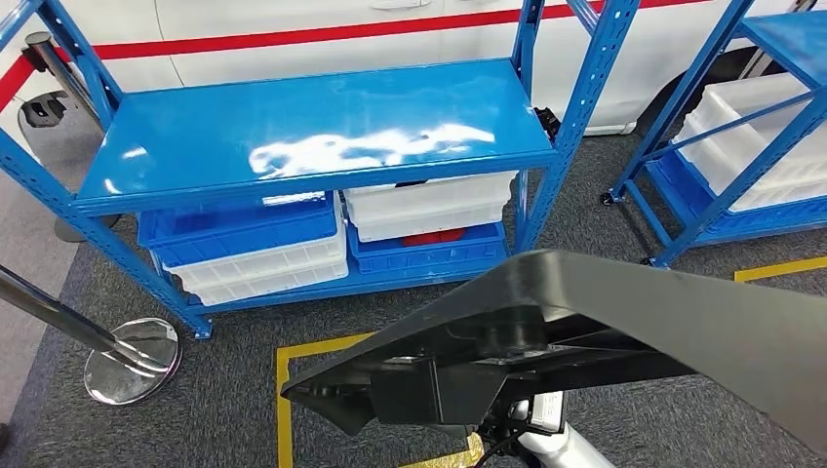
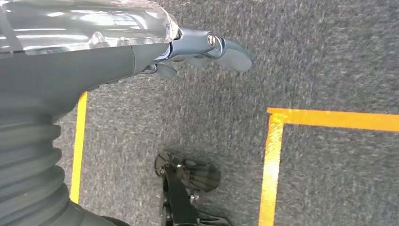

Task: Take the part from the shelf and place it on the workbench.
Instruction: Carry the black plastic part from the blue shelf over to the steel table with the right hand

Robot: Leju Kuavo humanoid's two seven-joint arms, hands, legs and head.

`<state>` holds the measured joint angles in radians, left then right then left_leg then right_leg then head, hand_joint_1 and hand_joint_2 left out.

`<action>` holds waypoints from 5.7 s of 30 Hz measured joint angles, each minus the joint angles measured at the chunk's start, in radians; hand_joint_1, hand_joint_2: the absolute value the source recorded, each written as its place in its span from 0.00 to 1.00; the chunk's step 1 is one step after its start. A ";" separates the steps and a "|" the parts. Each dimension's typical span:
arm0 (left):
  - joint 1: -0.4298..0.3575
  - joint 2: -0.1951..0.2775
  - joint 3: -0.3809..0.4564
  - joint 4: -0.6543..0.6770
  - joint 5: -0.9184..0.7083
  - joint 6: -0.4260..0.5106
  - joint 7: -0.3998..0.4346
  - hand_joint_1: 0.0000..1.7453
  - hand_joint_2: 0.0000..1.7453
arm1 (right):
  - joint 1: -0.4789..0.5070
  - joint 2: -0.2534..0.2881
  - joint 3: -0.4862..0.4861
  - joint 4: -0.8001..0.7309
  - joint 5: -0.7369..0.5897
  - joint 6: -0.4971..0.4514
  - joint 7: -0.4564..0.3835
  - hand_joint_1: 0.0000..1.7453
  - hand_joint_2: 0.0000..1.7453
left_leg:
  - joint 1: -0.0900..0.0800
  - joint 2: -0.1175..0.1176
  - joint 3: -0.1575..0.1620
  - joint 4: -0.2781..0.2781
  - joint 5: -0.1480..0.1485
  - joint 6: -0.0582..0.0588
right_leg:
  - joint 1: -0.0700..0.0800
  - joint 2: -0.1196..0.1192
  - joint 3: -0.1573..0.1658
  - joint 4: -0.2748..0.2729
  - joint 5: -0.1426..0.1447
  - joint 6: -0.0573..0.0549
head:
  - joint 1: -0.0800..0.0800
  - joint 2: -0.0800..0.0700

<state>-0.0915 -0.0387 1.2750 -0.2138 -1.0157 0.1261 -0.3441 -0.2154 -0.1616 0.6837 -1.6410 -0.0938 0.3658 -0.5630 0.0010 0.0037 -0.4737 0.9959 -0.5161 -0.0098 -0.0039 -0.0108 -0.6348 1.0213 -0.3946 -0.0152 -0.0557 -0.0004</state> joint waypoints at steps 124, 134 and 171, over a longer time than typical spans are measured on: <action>0.022 0.016 0.029 -0.013 -0.004 0.089 0.182 0.00 1.00 | -0.011 0.027 -0.110 -0.007 0.070 -0.002 -0.050 1.00 1.00 | 0.012 -0.072 -0.072 0.002 0.049 -0.008 | -0.007 0.110 0.023 0.000 -0.034 -0.001 | -0.001 0.000; 0.026 0.021 0.029 -0.017 -0.017 0.091 0.192 0.00 1.00 | 0.021 0.031 -0.136 0.008 0.075 -0.031 -0.051 1.00 1.00 | 0.012 0.038 -0.070 -0.015 0.063 0.023 | -0.013 0.008 -0.071 0.214 -0.123 0.028 | -0.001 0.000; 0.017 0.030 0.014 -0.022 -0.084 0.038 0.214 0.00 1.00 | 0.128 0.058 -0.128 -0.068 0.227 -0.105 0.047 1.00 1.00 | 0.000 0.087 -0.063 0.001 0.039 0.000 | 0.011 -0.035 0.046 -0.003 -0.068 -0.006 | -0.002 0.000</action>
<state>-0.0747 -0.0087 1.2887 -0.2356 -1.0998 0.1636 -0.1301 -0.0878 -0.1038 0.5554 -1.7089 0.1334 0.2609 -0.5159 0.0006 0.0902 -0.5367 0.9966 -0.4766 -0.0095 0.0069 -0.0457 -0.5891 1.0185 -0.4625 -0.0207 -0.0572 -0.0004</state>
